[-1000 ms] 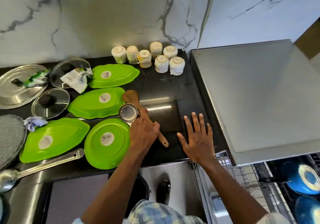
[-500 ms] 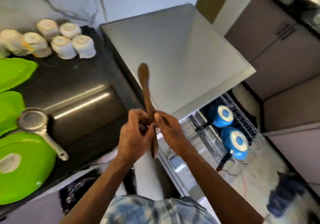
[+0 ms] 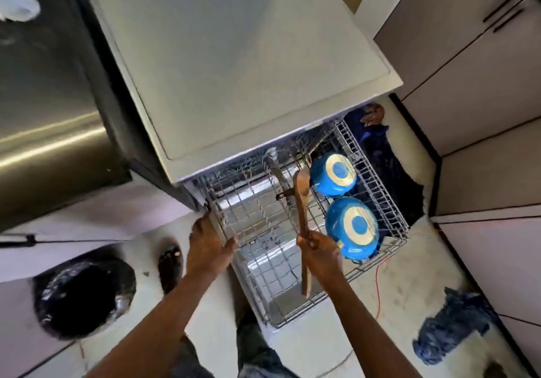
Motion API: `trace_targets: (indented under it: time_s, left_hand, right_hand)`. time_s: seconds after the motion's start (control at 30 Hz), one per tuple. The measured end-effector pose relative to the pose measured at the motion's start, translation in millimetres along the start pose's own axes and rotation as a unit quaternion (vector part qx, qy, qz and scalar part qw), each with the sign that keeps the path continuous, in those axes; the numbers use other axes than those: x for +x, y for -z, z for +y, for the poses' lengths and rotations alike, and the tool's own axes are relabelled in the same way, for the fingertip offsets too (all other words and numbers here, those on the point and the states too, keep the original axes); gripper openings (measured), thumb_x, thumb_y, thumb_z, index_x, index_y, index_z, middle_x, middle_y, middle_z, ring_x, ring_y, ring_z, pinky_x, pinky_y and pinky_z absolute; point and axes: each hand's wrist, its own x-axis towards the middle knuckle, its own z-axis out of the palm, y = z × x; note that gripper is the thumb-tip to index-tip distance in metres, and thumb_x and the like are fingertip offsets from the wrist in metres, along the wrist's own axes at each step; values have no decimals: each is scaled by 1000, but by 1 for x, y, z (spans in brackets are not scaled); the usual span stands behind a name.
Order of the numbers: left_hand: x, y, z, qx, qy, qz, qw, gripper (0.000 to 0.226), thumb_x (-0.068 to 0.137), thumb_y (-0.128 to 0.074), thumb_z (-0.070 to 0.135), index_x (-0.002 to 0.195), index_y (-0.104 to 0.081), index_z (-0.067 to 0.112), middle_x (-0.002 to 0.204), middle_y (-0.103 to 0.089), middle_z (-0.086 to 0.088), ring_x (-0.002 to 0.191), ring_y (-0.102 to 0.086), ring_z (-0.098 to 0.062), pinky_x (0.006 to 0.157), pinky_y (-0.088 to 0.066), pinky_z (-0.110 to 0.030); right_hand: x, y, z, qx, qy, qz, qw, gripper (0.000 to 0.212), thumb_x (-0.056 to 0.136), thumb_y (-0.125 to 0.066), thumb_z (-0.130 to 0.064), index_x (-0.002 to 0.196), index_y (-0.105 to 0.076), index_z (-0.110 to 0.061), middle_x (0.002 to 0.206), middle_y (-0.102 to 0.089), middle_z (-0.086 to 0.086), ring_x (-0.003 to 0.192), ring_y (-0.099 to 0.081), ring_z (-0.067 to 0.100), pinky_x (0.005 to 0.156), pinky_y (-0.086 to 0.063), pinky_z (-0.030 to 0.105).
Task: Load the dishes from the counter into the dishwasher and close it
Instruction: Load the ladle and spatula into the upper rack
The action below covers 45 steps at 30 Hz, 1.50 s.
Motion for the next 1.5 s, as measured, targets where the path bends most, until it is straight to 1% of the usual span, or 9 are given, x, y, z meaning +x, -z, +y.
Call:
trace_targets:
  time_s: [0.1, 0.17, 0.3, 0.4, 0.6, 0.87, 1.17, 1.3, 1.5]
  left_hand:
    - [11, -36, 0, -33, 120, -10, 992, 102, 96, -69, 44, 164, -5, 2, 165, -24, -30, 149, -34, -46, 120, -33, -50]
    - [18, -59, -1, -57, 148, -11, 987, 94, 101, -63, 39, 165, -2, 8, 166, -24, -27, 149, -36, -45, 119, -34, -50]
    - [28, -87, -10, -69, 163, 60, 982, 72, 104, -53, 25, 163, -11, 20, 150, -51, -25, 131, -57, -46, 107, -47, -54]
    - [28, -93, -10, -37, 161, 98, 981, 64, 103, -52, 25, 156, -18, 22, 136, -62, -25, 119, -63, -48, 96, -51, -57]
    - [22, -95, -5, -35, 143, 137, 980, 54, 101, -51, 18, 150, -31, 17, 113, -72, -25, 97, -69, -50, 81, -54, -52]
    - [18, -99, 2, -34, 140, 148, 978, 57, 102, -53, 16, 154, -30, 14, 119, -71, -28, 101, -69, -53, 86, -55, -58]
    - [23, -106, -6, -40, 132, 160, 978, 57, 103, -53, 16, 155, -30, 15, 122, -71, -28, 103, -69, -53, 89, -54, -61]
    - [24, -109, -9, -43, 131, 173, 975, 56, 102, -54, 14, 153, -33, 16, 120, -71, -28, 102, -69, -54, 89, -54, -62]
    - [25, -111, -11, -44, 130, 167, 976, 59, 101, -56, 12, 154, -32, 16, 121, -72, -25, 102, -69, -53, 88, -54, -61]
  right_hand:
    - [42, 5, 32, -136, 16, -38, 990, 19, 93, -70, -35, 102, -77, -19, 91, -75, 6, 88, -70, 26, 69, -42, 26]
    - [66, 1, 47, -185, 26, -56, 981, 22, 93, -69, -38, 102, -77, -19, 95, -76, 9, 92, -70, 29, 69, -41, 25]
    - [93, -14, 62, -242, 32, -63, 968, 27, 95, -64, -43, 107, -76, -22, 102, -75, 8, 102, -69, 31, 79, -49, 30]
    - [94, -18, 69, -276, 27, -36, 960, 32, 96, -60, -47, 111, -74, -23, 107, -72, 6, 106, -67, 32, 86, -52, 35]
    - [67, 0, 95, -291, 24, 31, 956, 27, 94, -60, -46, 96, -73, -23, 87, -64, -1, 89, -68, 29, 73, -48, 33]
    - [111, -16, 91, -325, 77, 25, 942, 31, 99, -55, -46, 104, -74, -21, 96, -65, 5, 93, -68, 31, 75, -52, 36]
    - [182, -54, 71, -286, 95, 76, 951, 35, 93, -66, -51, 100, -71, -16, 97, -73, 7, 90, -70, 28, 69, -42, 28]
    - [200, -63, 66, -359, 94, 64, 926, 50, 95, -62, -54, 114, -60, -8, 106, -66, 12, 94, -64, 26, 68, -37, 29]
    - [199, -57, 79, -381, 141, 57, 912, 28, 97, -63, -38, 112, -64, -14, 102, -70, 8, 95, -70, 29, 72, -47, 32]
